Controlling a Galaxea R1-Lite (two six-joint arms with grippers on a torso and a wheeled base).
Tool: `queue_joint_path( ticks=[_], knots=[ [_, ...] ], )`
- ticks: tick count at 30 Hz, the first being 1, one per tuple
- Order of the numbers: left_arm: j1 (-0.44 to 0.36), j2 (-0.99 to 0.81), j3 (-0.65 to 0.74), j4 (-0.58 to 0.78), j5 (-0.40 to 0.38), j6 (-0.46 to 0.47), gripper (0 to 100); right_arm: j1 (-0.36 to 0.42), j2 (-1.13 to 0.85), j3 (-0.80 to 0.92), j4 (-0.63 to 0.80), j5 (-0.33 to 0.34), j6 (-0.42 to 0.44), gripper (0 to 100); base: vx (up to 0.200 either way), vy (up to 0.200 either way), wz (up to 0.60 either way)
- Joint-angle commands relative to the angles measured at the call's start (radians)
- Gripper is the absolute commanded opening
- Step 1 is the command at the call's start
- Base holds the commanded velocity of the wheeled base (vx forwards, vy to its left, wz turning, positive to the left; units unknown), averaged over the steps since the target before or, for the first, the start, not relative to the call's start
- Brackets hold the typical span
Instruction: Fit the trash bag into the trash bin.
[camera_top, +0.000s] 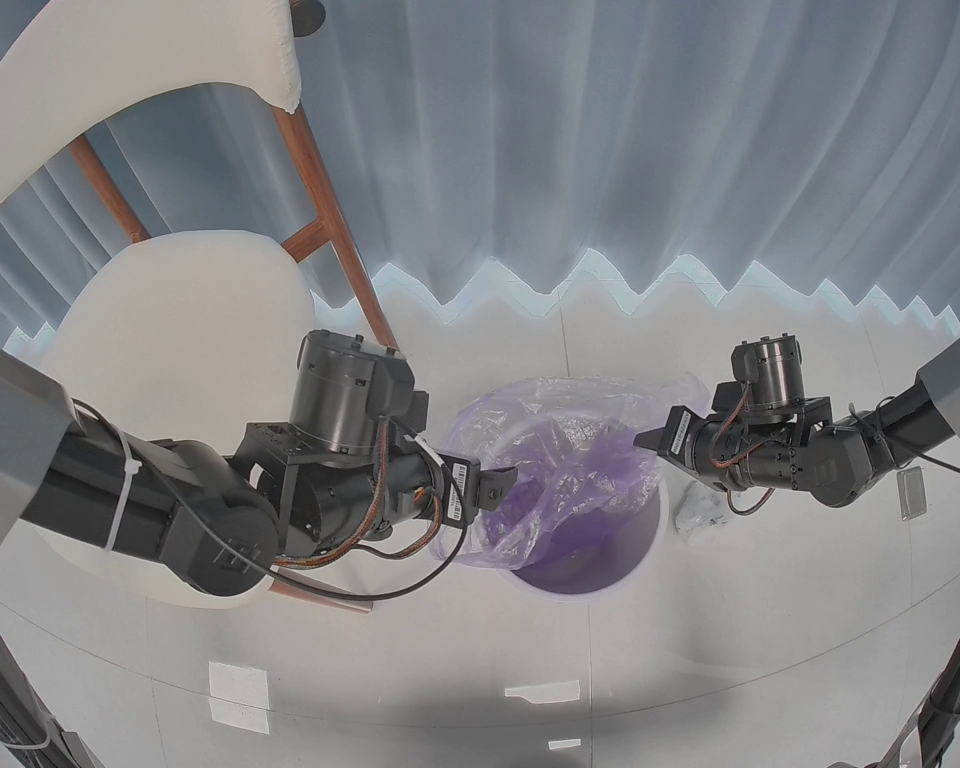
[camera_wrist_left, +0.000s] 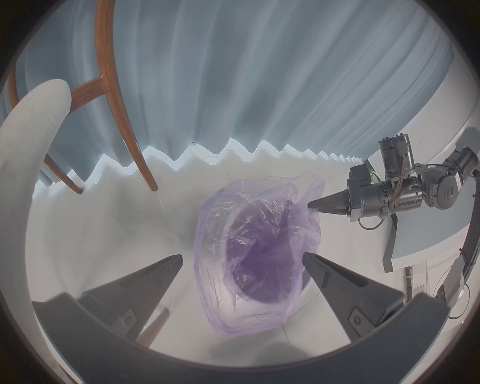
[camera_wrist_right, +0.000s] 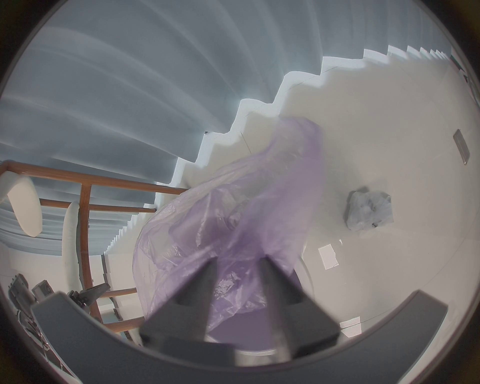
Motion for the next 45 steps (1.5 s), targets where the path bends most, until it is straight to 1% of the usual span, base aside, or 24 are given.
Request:
queue_joint_path(
  ticks=[1, 5, 11, 13, 20, 24, 25, 31, 35, 36, 38, 39, 41, 45],
  knots=[
    [0.001, 0.016, -0.002, 0.001, 0.004, 0.002, 100, 0.001, 0.011, 0.0, 0.0, 0.0, -0.001, 0, 0.0, 0.0, 0.0],
    [0.009, 0.044, -0.008, -0.001, 0.001, 0.002, 100, -0.002, -0.011, 0.01, 0.0, 0.0, -0.001, 0, 0.0, 0.0, 0.0],
    [0.039, 0.111, -0.081, 0.002, -0.009, -0.001, 100, -0.008, -0.071, 0.073, -0.007, 0.002, -0.002, 0, 0.0, 0.0, 0.0],
    [0.058, 0.16, -0.163, 0.021, -0.009, -0.009, 100, -0.008, -0.097, 0.101, -0.011, 0.002, -0.01, 0, 0.0, 0.0, 0.0],
    [0.081, 0.274, -0.347, 0.098, -0.007, -0.014, 100, -0.002, -0.14, 0.113, -0.014, 0.003, -0.024, 0, 0.0, 0.0, 0.0],
    [0.084, 0.334, -0.402, 0.105, 0.001, -0.014, 100, -0.002, -0.153, 0.108, -0.016, 0.005, -0.022, 0, 0.0, 0.0, 0.0],
    [0.084, 0.347, -0.403, 0.105, 0.004, -0.012, 0, -0.003, -0.157, 0.108, -0.016, 0.005, -0.022, 0, 0.0, 0.0, 0.0],
    [0.087, 0.387, -0.402, 0.104, 0.007, -0.012, 0, -0.006, -0.17, 0.116, -0.014, 0.006, -0.022, 0, 0.0, 0.0, 0.0],
    [0.098, 0.409, -0.413, 0.096, 0.028, -0.011, 0, -0.008, -0.173, 0.13, -0.014, 0.006, -0.027, 0, 0.0, 0.0, 0.0],
    [0.099, 0.412, -0.431, 0.096, 0.039, -0.011, 0, -0.012, -0.184, 0.155, -0.014, 0.006, -0.053, 0, 0.0, 0.0, 0.0],
    [0.101, 0.412, -0.44, 0.096, 0.043, -0.011, 0, -0.023, -0.19, 0.179, -0.016, 0.008, -0.071, 0, 0.0, 0.0, 0.0],
    [0.105, 0.41, -0.442, 0.096, 0.048, -0.009, 0, -0.031, -0.198, 0.207, -0.022, 0.009, -0.087, 0, 0.0, 0.0, 0.0],
    [0.107, 0.409, -0.442, 0.096, 0.05, -0.009, 0, -0.032, -0.199, 0.225, -0.037, 0.013, -0.09, 0, 0.0, 0.0, 0.0],
    [0.11, 0.398, -0.434, 0.094, 0.053, -0.006, 0, -0.043, -0.196, 0.282, -0.125, 0.017, -0.091, 0, 0.0, 0.0, 0.0]
  ],
)
